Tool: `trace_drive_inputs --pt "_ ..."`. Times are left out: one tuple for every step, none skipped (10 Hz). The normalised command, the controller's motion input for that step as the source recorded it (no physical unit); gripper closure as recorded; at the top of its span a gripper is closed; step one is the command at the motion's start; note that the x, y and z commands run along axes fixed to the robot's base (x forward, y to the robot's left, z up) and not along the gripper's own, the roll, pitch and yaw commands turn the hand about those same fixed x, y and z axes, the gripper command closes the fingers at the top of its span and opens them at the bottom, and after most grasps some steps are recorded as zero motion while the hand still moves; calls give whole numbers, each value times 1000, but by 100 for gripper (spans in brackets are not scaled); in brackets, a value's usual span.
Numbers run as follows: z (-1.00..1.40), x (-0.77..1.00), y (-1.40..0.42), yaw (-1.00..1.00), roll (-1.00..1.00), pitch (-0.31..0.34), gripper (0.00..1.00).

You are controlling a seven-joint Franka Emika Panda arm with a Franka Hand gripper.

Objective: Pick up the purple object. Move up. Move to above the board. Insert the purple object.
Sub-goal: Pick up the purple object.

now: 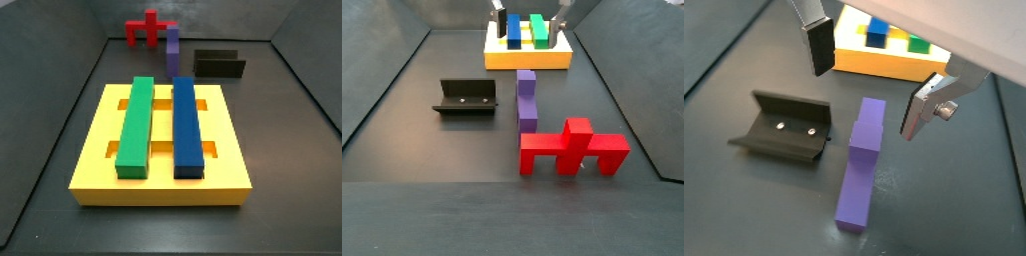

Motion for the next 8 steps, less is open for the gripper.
trace_drive_inputs --pt "-57 0 -37 -917 -184 -56 0" --pt "-37 0 -46 -883 -219 -97 0" --pt "-26 0 -46 -860 -243 -116 0" --pt "-29 0 -34 -823 -271 -139 0" --pt "-54 0 -20 -800 -286 -143 0" --pt "-89 0 -11 -797 -277 -130 0" --pt "-129 40 0 -820 -247 -90 0" --pt "-151 266 0 -863 -177 0 0"
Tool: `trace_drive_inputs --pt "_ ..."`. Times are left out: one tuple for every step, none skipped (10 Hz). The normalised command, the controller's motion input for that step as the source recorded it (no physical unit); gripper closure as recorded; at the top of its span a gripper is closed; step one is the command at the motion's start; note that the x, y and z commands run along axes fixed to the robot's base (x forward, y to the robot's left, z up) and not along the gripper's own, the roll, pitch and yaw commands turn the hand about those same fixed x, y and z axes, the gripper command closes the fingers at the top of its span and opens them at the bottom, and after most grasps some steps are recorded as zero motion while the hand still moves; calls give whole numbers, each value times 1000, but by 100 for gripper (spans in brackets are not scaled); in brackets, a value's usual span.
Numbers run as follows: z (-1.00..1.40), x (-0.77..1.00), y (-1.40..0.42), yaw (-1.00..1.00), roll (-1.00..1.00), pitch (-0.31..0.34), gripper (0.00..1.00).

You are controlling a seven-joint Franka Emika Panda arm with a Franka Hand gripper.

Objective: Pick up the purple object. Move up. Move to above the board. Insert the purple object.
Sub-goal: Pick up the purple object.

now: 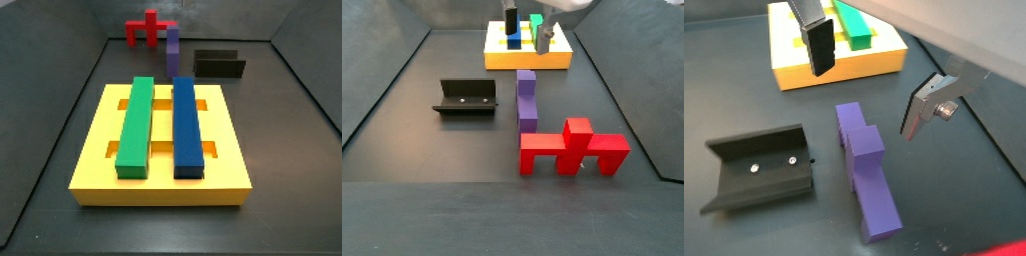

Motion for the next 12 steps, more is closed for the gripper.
trace_drive_inputs --pt "-209 251 51 -891 -103 0 0" --pt "-274 217 83 -837 -76 -11 0" --pt "-326 306 77 -754 -54 -19 0" --pt "-309 283 71 -746 -59 -10 0" --pt "-223 203 0 -671 -156 0 0" --pt "-203 17 0 -666 -297 0 0" --pt "-214 14 0 -751 -306 0 0" --pt "-246 6 0 -757 -291 0 0" --pt "-263 0 0 -646 -316 -10 0" --pt "-271 -94 0 -286 -270 -19 0" --pt "-251 -40 0 -146 -46 -53 0" --pt "-269 -103 -6 -89 96 -49 0"
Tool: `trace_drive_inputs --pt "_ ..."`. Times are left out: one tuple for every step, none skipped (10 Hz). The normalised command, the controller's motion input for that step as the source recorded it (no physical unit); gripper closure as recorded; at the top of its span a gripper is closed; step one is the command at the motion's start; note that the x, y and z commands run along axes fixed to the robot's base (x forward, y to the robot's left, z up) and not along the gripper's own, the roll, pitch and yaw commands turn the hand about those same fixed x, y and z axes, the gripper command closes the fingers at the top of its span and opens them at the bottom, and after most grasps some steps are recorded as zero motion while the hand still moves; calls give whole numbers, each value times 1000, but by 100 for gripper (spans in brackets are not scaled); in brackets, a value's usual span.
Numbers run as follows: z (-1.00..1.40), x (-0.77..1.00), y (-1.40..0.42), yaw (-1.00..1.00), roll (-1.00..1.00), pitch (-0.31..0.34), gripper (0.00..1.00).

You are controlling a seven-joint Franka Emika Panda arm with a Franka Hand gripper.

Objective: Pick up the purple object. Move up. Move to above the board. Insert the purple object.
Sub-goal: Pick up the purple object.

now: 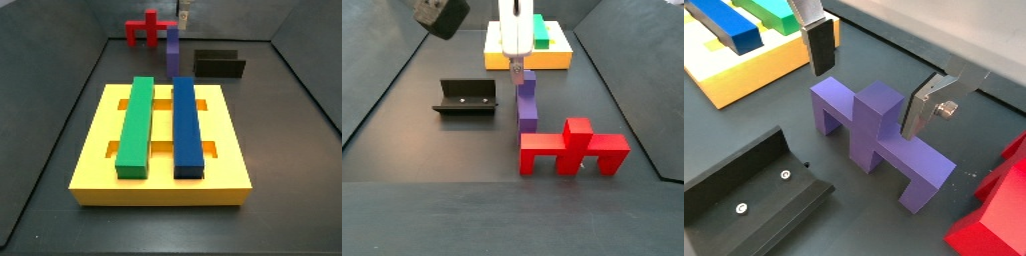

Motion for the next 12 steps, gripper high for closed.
trace_drive_inputs --pt "-354 -180 0 0 144 -49 0" --pt "-443 -169 0 0 143 -49 0" --pt "-340 -243 0 -191 67 -21 0" --pt "-183 -249 0 -211 24 -19 0" --pt "-91 -74 0 -106 40 0 0" --pt "-54 0 -6 -57 71 0 0" --pt "-71 0 0 -51 53 0 0" --pt "-34 0 0 -34 31 0 0" --pt "0 0 0 0 0 0 0" --pt "0 0 0 0 0 0 100" --pt "0 0 0 0 0 0 100" --pt "0 0 0 0 0 0 100"
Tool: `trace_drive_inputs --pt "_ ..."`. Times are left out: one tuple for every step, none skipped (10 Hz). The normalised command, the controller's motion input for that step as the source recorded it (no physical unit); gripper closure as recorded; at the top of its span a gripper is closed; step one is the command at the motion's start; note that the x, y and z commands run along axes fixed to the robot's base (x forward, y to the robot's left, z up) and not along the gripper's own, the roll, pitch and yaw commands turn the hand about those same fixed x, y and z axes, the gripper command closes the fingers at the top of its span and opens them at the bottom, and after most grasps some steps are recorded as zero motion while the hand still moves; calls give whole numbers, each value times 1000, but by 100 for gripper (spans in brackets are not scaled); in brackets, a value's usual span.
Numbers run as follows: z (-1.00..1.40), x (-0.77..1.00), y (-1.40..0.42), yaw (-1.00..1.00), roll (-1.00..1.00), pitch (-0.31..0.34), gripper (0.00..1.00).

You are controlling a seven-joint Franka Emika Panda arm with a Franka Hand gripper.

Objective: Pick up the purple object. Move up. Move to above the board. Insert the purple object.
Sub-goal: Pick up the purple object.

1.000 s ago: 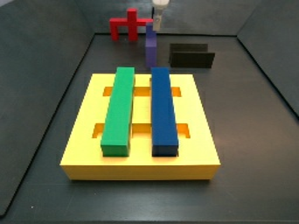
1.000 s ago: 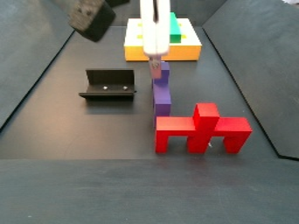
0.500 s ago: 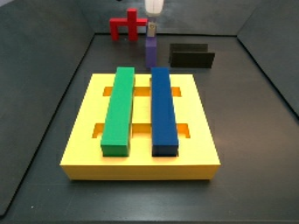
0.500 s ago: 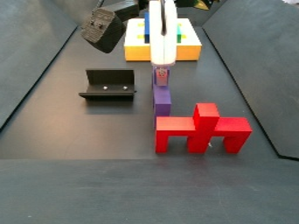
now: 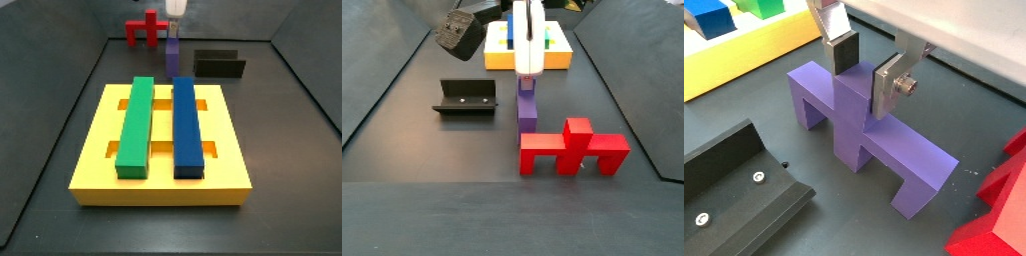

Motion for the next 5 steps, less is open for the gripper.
trace_drive_inputs --pt "0 0 0 0 0 0 100" --pt "0 0 0 0 0 0 100" --pt "0 0 0 0 0 0 100" --pt "0 0 0 0 0 0 100" --pt "0 0 0 0 0 0 100"
